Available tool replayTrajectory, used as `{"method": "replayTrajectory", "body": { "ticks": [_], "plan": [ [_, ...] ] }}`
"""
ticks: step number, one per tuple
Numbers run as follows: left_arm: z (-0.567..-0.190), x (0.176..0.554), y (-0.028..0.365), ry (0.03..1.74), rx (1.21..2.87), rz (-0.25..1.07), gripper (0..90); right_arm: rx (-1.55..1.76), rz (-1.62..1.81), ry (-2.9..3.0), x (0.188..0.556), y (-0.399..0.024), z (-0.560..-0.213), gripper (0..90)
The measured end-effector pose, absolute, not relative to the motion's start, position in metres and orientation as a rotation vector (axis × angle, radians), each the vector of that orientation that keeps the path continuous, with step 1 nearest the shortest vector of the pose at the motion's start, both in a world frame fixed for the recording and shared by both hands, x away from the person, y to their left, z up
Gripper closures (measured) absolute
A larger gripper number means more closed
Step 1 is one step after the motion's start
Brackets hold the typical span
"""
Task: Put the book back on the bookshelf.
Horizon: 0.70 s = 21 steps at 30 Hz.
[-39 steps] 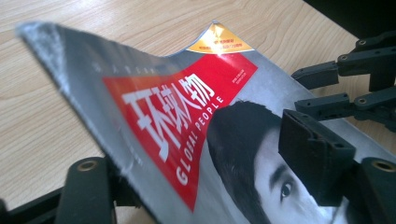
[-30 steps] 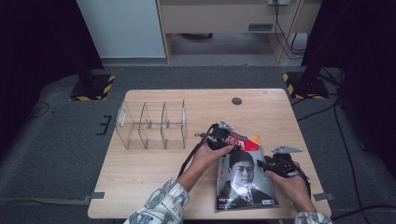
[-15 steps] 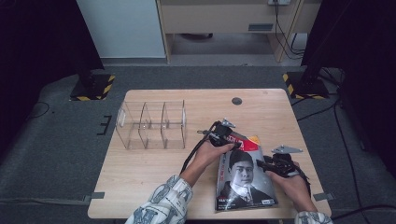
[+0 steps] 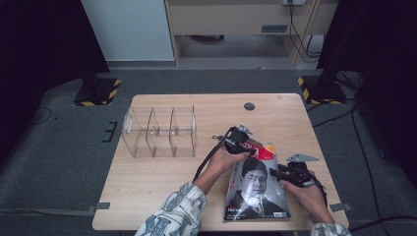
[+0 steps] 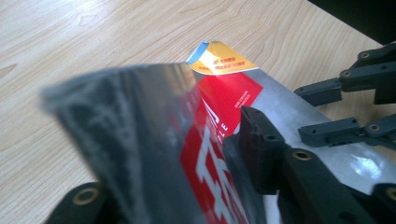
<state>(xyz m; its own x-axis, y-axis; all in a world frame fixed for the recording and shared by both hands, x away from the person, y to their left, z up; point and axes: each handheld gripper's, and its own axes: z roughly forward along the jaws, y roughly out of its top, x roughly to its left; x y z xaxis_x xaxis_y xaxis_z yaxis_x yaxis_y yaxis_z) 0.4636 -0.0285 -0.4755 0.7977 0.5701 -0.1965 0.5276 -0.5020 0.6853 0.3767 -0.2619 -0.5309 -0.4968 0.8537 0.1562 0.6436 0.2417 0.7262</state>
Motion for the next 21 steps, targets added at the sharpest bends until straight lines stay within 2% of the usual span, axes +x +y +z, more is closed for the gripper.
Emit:
{"method": "replayTrajectory", "body": {
  "ticks": [5, 9, 13, 14, 21],
  "plan": [
    [-0.470, 0.462, -0.029, 0.814, 2.220, 0.085, 78.5, 1.398, 1.107, 2.242, 0.376, -0.260, -0.531, 57.3],
    [-0.469, 0.463, -0.027, 0.836, 2.207, 0.091, 81.6, 1.402, 1.109, 2.240, 0.376, -0.260, -0.531, 56.6],
    [-0.467, 0.464, -0.026, 0.864, 2.190, 0.082, 83.0, 1.413, 1.118, 2.240, 0.377, -0.259, -0.531, 52.6],
    [-0.466, 0.464, -0.025, 0.868, 2.172, 0.074, 83.3, 1.439, 1.141, 2.250, 0.378, -0.260, -0.530, 48.0],
    [-0.458, 0.460, -0.022, 0.847, 2.142, 0.099, 84.0, 1.455, 1.220, 2.060, 0.376, -0.281, -0.513, 53.0]
  ]
}}
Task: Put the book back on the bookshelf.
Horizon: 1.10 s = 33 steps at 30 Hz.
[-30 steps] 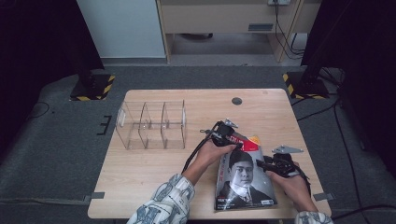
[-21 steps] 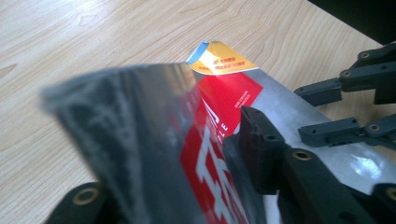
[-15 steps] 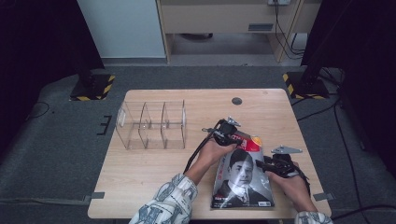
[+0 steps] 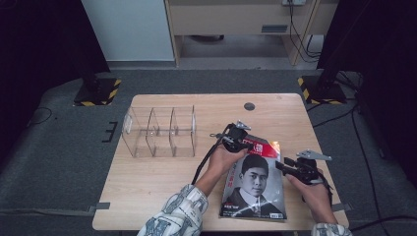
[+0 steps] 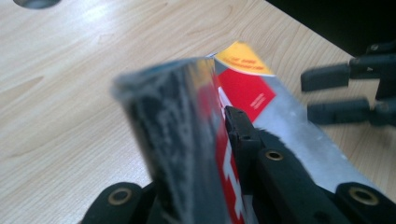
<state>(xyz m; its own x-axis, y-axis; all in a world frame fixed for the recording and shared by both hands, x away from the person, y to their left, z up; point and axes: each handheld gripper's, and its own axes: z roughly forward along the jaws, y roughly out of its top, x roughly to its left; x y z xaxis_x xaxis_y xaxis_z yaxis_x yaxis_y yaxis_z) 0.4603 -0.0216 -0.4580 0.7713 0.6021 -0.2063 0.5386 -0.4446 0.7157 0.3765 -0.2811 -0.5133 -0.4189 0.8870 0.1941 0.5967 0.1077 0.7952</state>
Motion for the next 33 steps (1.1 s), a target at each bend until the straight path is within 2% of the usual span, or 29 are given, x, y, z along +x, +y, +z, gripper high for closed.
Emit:
{"method": "replayTrajectory", "body": {
  "ticks": [5, 16, 23, 33],
  "plan": [
    [-0.452, 0.459, -0.017, 0.846, 2.131, 0.117, 84.2, 1.528, 1.113, 1.963, 0.377, -0.295, -0.515, 49.1],
    [-0.433, 0.452, -0.007, 0.822, 2.069, 0.152, 85.2, 1.541, 0.956, 2.034, 0.383, -0.292, -0.532, 38.9],
    [-0.415, 0.447, 0.002, 0.791, 2.011, 0.181, 85.9, 1.477, 0.921, 2.034, 0.383, -0.284, -0.537, 24.7],
    [-0.396, 0.440, 0.008, 0.764, 1.997, 0.210, 86.5, 1.465, 0.910, 2.042, 0.383, -0.282, -0.537, 23.7]
  ]
}}
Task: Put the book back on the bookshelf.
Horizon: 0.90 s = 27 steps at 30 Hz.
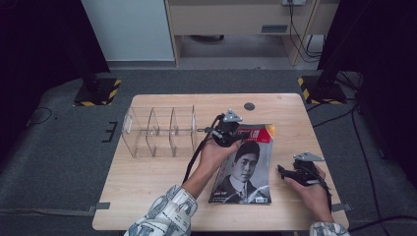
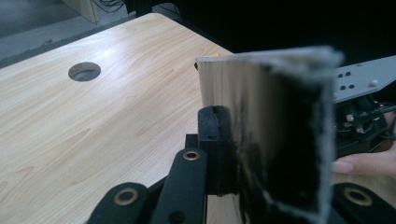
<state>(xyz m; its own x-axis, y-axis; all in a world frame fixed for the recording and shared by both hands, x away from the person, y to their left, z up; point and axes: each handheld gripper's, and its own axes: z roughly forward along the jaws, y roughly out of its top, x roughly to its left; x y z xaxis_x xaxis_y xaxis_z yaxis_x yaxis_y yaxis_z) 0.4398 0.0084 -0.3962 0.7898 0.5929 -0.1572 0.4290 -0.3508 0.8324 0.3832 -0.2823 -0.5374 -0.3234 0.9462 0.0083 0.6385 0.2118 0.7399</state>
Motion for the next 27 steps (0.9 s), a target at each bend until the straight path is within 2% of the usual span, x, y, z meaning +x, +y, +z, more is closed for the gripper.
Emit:
{"method": "replayTrajectory", "body": {
  "ticks": [16, 27],
  "plan": [
    [-0.377, 0.435, 0.018, 0.742, 1.949, 0.204, 86.6, 1.459, 0.911, 2.045, 0.384, -0.283, -0.538, 23.3],
    [-0.344, 0.423, 0.044, 0.718, 1.855, 0.225, 86.6, 1.464, 0.913, 2.043, 0.384, -0.282, -0.538, 23.3]
  ]
}}
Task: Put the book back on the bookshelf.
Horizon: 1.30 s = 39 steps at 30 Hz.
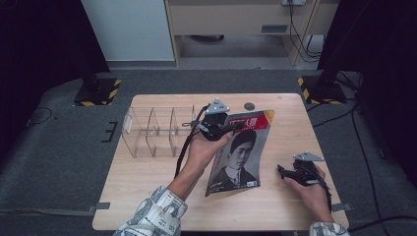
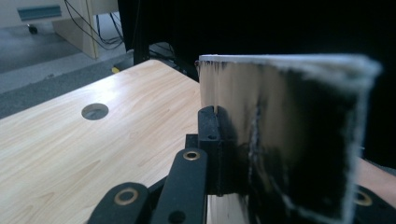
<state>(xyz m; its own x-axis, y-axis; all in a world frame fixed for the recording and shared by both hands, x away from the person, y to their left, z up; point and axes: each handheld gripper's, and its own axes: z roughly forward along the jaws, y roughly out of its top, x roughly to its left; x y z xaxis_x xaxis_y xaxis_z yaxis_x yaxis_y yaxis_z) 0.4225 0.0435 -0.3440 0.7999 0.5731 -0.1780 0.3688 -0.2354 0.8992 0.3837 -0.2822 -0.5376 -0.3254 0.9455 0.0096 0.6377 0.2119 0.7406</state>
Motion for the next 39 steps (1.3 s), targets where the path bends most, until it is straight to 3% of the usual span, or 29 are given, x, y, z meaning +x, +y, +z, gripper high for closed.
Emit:
{"method": "replayTrajectory", "body": {
  "ticks": [39],
  "plan": [
    [-0.313, 0.402, 0.077, 0.688, 1.864, 0.267, 86.7, 1.468, 0.916, 2.051, 0.384, -0.282, -0.537, 23.5]
  ]
}}
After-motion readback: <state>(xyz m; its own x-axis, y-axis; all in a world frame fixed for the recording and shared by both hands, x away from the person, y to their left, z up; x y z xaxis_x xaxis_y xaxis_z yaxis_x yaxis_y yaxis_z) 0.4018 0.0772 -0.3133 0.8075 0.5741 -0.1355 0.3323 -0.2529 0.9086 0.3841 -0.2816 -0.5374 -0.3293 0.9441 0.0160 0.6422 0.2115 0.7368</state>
